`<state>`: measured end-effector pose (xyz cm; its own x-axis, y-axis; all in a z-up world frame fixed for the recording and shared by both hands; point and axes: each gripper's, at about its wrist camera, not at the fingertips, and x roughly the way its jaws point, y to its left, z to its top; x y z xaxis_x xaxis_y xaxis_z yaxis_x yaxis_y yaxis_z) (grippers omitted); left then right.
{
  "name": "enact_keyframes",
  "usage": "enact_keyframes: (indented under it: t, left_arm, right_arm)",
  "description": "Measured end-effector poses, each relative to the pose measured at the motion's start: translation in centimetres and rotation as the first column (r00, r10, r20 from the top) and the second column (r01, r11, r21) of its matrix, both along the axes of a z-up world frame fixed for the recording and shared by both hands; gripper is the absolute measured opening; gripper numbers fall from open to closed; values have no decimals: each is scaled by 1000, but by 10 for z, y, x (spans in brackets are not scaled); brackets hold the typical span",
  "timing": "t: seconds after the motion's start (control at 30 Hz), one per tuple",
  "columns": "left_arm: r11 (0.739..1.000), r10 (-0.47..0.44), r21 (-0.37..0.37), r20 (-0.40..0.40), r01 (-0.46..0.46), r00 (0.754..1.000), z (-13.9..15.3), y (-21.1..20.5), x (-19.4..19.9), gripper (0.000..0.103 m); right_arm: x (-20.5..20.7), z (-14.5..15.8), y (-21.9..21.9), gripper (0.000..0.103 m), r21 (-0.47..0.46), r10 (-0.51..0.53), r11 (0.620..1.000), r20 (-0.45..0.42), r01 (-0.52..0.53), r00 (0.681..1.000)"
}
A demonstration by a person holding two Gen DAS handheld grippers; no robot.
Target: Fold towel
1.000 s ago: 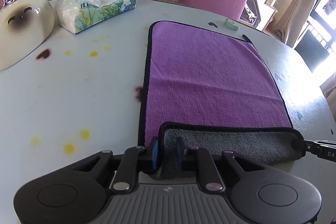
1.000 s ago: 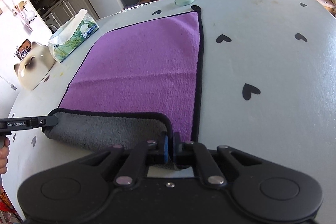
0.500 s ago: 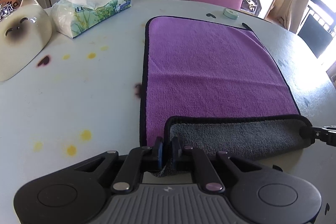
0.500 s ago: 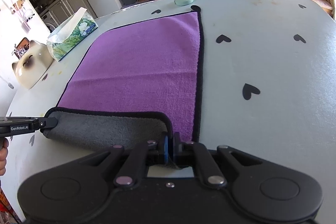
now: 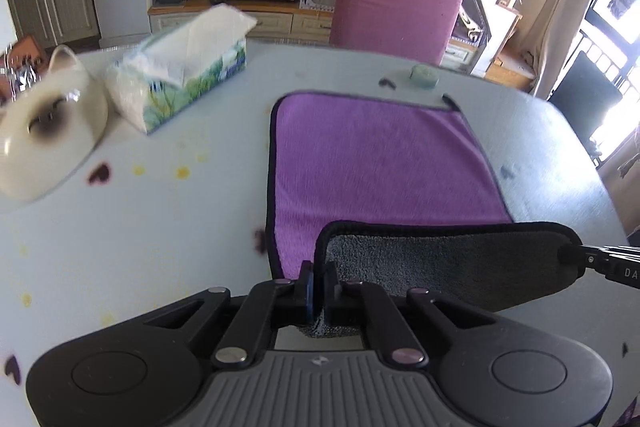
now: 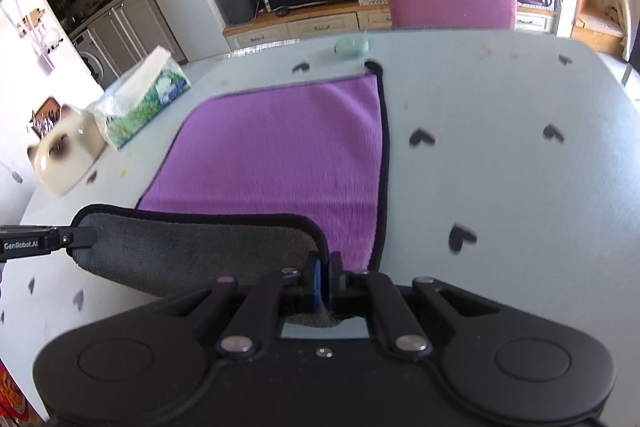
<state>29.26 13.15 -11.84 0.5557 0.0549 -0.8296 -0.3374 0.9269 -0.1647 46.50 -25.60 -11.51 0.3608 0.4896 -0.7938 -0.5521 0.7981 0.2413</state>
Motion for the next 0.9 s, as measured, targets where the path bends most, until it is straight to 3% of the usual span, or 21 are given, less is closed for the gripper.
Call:
enact_keyframes:
  t: [0.5, 0.9]
  left_arm:
    - [1000, 11, 1, 33, -11, 999, 66, 21, 41, 5]
    - [1000, -22, 21, 43, 21, 999, 68, 49, 112, 5]
  right_arm:
    - [45, 75, 21, 4, 18, -32, 999, 48, 31, 998]
    - [95, 83, 48, 4, 9, -56, 998, 70, 56, 996]
